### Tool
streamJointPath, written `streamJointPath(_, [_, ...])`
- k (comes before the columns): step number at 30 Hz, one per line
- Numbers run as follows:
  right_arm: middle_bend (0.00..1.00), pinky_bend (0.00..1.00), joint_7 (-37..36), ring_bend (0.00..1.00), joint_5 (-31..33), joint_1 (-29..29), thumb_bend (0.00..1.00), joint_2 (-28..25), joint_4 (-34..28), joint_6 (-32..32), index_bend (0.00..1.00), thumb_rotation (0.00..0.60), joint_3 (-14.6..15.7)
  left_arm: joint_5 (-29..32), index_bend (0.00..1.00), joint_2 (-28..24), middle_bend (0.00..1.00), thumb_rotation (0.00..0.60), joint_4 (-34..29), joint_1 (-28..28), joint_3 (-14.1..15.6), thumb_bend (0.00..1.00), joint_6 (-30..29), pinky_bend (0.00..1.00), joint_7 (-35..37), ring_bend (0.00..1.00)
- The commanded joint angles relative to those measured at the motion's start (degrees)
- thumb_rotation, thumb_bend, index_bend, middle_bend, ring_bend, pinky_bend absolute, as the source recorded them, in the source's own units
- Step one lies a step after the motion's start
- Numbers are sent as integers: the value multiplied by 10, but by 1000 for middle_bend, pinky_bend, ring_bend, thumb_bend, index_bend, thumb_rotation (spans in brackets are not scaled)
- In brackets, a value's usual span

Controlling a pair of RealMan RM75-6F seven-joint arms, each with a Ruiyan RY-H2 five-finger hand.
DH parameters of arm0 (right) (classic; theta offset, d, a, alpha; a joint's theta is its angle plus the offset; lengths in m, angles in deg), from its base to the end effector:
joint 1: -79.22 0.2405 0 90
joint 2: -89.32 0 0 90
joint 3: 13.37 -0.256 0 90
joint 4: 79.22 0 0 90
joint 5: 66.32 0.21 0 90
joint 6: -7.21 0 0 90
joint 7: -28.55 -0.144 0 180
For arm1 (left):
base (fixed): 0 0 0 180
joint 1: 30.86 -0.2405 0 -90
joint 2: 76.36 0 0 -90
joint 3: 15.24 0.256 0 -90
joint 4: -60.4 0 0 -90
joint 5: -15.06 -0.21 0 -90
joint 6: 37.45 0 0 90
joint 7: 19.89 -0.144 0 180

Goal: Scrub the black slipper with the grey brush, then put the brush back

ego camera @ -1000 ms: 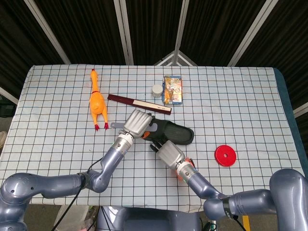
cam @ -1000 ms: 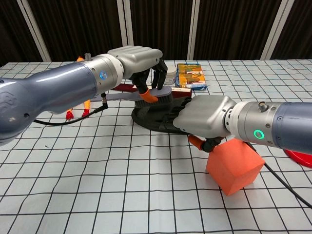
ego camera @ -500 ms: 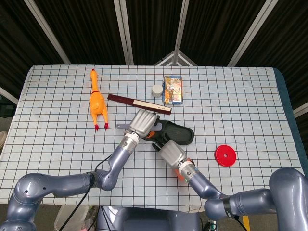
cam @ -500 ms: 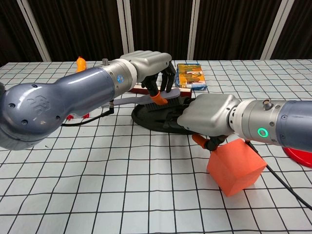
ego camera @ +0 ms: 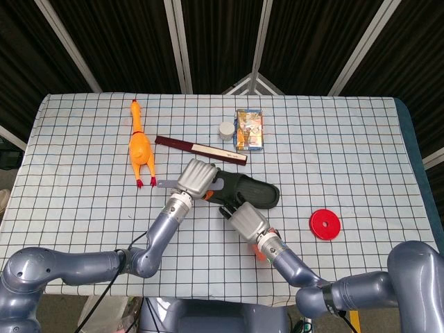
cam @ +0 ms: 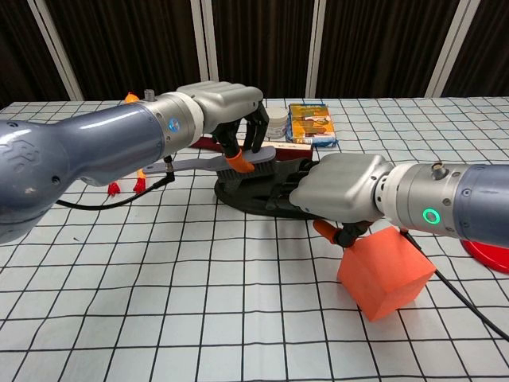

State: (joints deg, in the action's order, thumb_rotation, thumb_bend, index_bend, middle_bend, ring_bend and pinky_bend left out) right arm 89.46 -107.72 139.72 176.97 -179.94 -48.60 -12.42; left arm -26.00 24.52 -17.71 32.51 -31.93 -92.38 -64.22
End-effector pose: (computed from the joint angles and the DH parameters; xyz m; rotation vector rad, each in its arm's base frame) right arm -0.0845 -0.2991 -0.0511 2.2945 -0.4000 0.4588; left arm -0.0225 0.3822 -0.0660 -1.9471 -0.7313 -0.8458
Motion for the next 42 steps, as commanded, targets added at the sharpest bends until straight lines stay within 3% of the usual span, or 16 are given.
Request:
streamJointPath(1, [21,101,-4,0,-1,2,777,2,3,2,0,600,0,25,519,-21,650,600,-25,-2,4,579,-12,565,-24,584])
streamJointPath(8, [21,101,-12,0,-3,5,778,6,10,6,0,600,4,36,519,-25,650,600,-23,3,2,579,-15,565,-26,584])
streamJointPath(24, [21,101,-14,0,9,13,778,0,6,-3,0,600,7,0,521,57,651,600,82,37,-14,580,38,565,54,585])
streamJointPath(34, [21,101,-29,0,3,12,778,-9,3,-1,0,600,11,-103,521,78,650,600,123,27,-13,583,42,565,170,584])
streamJointPath(42, [21,101,-37,0,1,13,778,-7,8,5,0,600,16,-144,523,76,651,600,123,14,-16,583,41,565,236,584])
